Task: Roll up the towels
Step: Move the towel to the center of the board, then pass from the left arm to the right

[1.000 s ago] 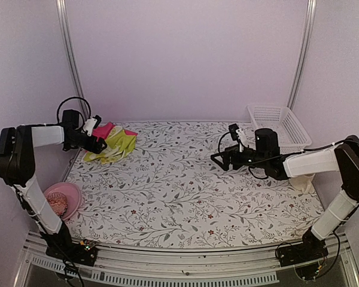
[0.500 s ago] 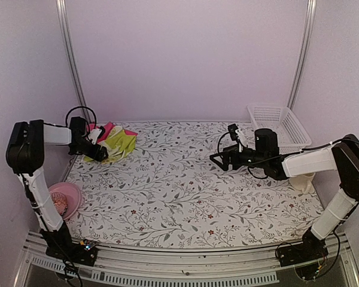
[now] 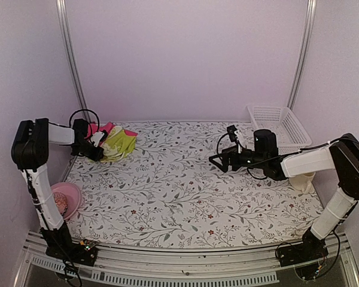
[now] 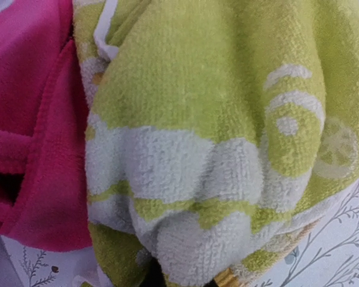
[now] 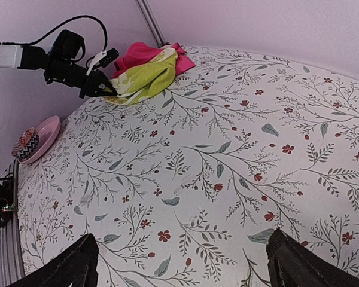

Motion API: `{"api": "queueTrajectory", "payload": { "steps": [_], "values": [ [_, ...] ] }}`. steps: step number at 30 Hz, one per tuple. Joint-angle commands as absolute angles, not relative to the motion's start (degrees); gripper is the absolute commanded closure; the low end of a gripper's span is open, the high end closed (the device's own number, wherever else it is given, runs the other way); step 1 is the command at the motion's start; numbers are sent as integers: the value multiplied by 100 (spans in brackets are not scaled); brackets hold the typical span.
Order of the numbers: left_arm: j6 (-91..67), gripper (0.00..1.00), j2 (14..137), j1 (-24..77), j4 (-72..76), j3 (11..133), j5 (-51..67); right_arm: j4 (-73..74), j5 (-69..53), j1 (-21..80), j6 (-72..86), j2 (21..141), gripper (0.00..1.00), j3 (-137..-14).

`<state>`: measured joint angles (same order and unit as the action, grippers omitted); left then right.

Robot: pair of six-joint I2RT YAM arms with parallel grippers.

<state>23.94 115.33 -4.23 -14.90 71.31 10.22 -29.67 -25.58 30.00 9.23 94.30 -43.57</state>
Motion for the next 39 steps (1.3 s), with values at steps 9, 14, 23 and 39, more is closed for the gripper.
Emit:
{"api": "queueTrajectory", "payload": {
  "steps": [9,14,23,39],
  "values": [
    [2959,100,9867,160,-2971,6949,2640,-3175,-2967,3404,539,9452,1,-4455],
    [3067,100,9233,751,-3547,6641,3231,-3173,-2939,3785,137,9438,1,-4468],
    [3084,100,8733,1419,-3966,6306,4472,-3141,-1776,4685,-618,9597,1,-4587],
    [2892,100,9648,1438,-3788,6402,4422,-2926,1533,6603,-1282,11643,2,-7124]
  ]
}}
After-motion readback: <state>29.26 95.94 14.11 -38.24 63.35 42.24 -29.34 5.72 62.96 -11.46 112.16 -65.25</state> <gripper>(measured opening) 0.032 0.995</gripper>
